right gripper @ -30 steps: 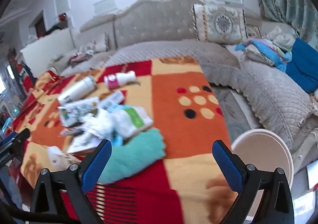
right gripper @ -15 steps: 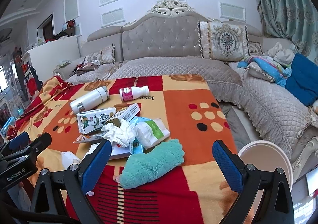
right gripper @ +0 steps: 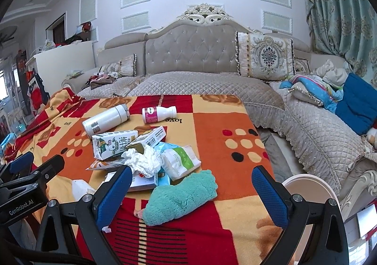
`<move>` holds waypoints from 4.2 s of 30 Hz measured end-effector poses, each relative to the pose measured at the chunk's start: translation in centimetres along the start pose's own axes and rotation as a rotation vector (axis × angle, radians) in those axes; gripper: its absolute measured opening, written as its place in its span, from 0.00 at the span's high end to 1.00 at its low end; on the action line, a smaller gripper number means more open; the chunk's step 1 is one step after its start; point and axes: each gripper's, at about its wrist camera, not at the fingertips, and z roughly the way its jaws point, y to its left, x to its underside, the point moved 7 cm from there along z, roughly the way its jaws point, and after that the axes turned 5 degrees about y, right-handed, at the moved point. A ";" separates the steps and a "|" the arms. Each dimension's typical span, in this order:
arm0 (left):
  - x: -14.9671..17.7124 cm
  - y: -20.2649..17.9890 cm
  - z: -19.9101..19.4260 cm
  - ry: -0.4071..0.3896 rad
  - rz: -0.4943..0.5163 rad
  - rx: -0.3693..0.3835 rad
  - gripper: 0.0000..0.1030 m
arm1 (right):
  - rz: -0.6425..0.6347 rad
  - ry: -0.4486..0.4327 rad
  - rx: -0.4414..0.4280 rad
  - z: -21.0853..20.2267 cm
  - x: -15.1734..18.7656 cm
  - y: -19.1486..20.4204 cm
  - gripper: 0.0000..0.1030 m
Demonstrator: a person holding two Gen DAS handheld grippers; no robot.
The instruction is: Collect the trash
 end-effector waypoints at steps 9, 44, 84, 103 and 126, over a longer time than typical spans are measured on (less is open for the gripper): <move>-0.2 -0.3 -0.4 -0.012 -0.003 0.008 0.02 | -0.001 -0.006 0.001 -0.1 0.0 0.2 0.02; 0.1 -0.5 -0.3 -0.008 -0.005 0.018 0.02 | 0.002 0.009 -0.002 0.0 0.4 0.0 0.01; 1.0 0.5 1.0 0.023 -0.025 0.009 0.02 | 0.010 0.045 0.004 1.0 0.6 -0.9 0.01; 2.4 1.6 2.9 0.153 0.033 0.088 0.02 | -0.008 0.135 -0.071 3.9 1.8 -0.7 0.01; 5.3 -2.7 7.8 0.348 0.240 0.203 0.64 | -0.179 0.387 -0.361 14.0 0.5 8.9 0.62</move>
